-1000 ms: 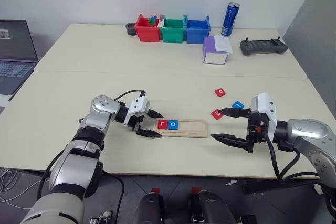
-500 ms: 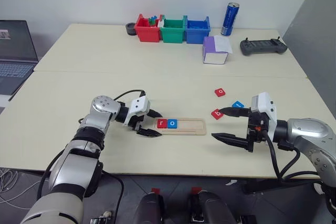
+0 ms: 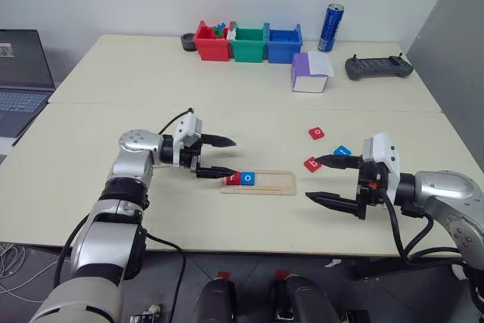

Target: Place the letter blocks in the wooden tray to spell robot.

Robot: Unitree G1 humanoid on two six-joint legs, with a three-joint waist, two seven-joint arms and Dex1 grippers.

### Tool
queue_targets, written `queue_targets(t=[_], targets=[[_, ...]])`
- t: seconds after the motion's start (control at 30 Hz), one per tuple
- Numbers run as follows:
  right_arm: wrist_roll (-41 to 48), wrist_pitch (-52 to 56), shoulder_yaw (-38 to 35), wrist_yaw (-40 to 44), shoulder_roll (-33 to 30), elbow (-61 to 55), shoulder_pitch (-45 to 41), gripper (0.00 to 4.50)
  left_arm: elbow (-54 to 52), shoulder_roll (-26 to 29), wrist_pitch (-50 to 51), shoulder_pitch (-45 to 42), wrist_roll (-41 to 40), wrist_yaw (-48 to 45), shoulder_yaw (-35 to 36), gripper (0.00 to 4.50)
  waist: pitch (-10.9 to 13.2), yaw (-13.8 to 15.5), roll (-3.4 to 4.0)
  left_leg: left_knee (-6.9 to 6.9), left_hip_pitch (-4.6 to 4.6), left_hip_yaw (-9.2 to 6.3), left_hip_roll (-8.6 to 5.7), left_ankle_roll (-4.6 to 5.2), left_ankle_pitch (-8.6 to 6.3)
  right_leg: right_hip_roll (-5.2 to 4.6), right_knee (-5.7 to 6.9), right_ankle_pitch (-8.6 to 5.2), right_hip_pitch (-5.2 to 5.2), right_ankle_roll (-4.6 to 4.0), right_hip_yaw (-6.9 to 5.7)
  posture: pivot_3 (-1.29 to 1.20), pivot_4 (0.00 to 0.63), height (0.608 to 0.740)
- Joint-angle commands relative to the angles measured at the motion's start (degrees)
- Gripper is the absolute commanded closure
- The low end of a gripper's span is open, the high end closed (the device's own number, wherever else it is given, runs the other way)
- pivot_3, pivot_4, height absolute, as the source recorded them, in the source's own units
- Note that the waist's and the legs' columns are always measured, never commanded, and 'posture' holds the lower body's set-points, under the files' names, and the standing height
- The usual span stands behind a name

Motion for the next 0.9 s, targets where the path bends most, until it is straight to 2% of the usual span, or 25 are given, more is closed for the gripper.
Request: queue_targets(t=[0.03, 0.2, 0.37, 0.47, 0.63, 0.77, 0.9], targets=[[1.4, -0.4, -1.7, 0.4, -0.7, -1.3, -0.2, 0.0, -4.9, 2.5, 3.4, 0.9, -3.9, -0.5, -0.6, 0.05, 0.0, 0.0, 0.0, 0.0, 0.01, 0.0, 0.0, 0.0, 0.0, 0.0, 0.0, 0.0, 0.01, 0.0, 0.0, 0.0, 0.15, 0.74], [1.5, -0.4, -1.6, 0.4, -0.7, -1.0, -0.4, 0.0, -10.9, 6.6, 6.9, 4.6, -10.1, -0.5, -2.3, 0.05, 0.0, -0.3, 0.0, -0.01, 0.07, 0.02, 0.01, -0.01, 0.01, 0.0, 0.01, 0.0, 0.03, 0.0, 0.05, 0.0, 0.15, 0.74], [1.5, -0.4, -1.7, 0.4, -0.8, -0.8, -0.5, 0.0, -15.7, 9.8, 7.8, 10.0, -13.5, -0.5, -0.2, 0.05, 0.0, -0.2, 0.01, -0.01, 0.09, 0.02, 0.01, -0.01, 0.01, 0.0, 0.01, 0.0, 0.05, 0.0, 0.06, 0.0, 0.15, 0.74], [1.4, -0.4, -1.8, 0.4, -1.0, -0.6, -0.3, 0.0, -18.3, 10.7, 9.5, 12.2, -15.2, -0.5, 2.9, 0.05, 0.0, -0.2, 0.0, -0.01, 0.09, 0.02, 0.01, -0.01, 0.0, 0.0, 0.01, 0.0, 0.06, 0.0, 0.05, 0.0, 0.15, 0.74], [2.0, -0.6, -5.8, 1.7, -3.2, -0.4, 3.1, 0.0, -29.8, 18.9, 20.1, 21.0, -22.2, -0.5, 9.3, 0.05, 0.0, -0.4, 0.0, -0.07, 0.09, 0.03, 0.02, 0.04, -0.03, 0.0, -0.01, -0.01, 0.03, -0.01, 0.08, 0.0, 0.15, 0.74], [-0.3, -3.0, -8.2, 3.0, -5.3, 3.4, 5.6, 0.0, -33.4, 21.3, 21.7, 26.5, -24.0, -0.5, 11.5, 0.05, 0.0, -0.1, 0.02, -0.11, 0.17, 0.02, 0.0, 0.16, -0.1, -0.03, -0.04, -0.02, 0.11, -0.02, 0.07, 0.0, 0.15, 0.74], [-4.2, -5.8, -8.1, -0.2, -4.0, 11.3, 1.7, 0.0, -35.2, 22.4, 22.0, 28.9, -24.7, -0.5, 12.3, 0.05, 0.0, 0.0, 0.0, -0.02, 0.23, 0.0, 0.0, 0.23, -0.12, -0.05, -0.06, 0.01, 0.24, 0.04, 0.03, 0.0, 0.15, 0.74]])
